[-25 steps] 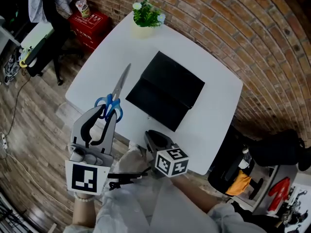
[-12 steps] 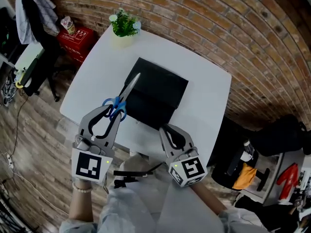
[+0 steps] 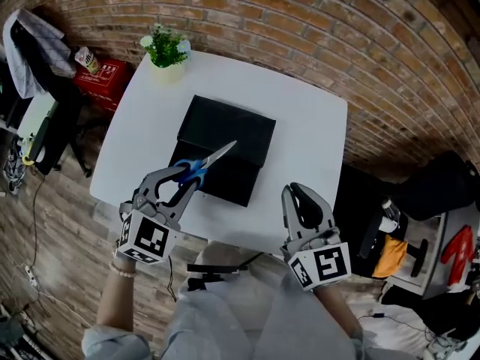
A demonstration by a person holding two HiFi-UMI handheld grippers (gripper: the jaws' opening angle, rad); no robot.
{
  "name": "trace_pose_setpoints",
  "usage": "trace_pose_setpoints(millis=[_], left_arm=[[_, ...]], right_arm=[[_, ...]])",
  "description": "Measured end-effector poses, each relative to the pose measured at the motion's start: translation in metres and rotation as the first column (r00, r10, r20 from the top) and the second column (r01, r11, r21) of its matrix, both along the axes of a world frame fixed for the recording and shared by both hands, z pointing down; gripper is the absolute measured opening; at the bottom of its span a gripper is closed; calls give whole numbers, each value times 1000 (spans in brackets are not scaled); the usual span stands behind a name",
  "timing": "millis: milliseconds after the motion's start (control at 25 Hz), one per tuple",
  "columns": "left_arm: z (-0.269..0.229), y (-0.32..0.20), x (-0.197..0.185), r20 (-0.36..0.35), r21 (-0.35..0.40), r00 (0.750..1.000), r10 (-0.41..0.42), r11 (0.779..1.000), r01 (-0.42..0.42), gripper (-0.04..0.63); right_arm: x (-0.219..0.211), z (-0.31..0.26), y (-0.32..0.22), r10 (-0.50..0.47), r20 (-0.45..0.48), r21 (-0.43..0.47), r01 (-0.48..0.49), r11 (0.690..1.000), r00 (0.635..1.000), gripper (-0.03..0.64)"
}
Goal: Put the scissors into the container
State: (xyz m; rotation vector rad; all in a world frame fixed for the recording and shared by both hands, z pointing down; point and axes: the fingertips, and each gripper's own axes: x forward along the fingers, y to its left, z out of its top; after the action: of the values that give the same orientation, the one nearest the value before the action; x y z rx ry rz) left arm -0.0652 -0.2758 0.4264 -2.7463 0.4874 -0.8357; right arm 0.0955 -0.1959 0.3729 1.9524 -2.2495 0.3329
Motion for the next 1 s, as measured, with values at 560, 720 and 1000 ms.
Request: trace_pose_setpoints(millis=[560,720,1000], left_arm=[[85,12,34,298,-89,872,388,921,-379,100],[100,6,38,358,-111,833,422,905,-410,100],[127,11,58,403,-193,779,480,877,-440,100]], right_arm=[[33,8,26,143,14,-32,-143,989,990,64],[32,12,28,160,24,-41,-159,986,987,64],[45,14,36,175,30,-52,-173,983,984,63]])
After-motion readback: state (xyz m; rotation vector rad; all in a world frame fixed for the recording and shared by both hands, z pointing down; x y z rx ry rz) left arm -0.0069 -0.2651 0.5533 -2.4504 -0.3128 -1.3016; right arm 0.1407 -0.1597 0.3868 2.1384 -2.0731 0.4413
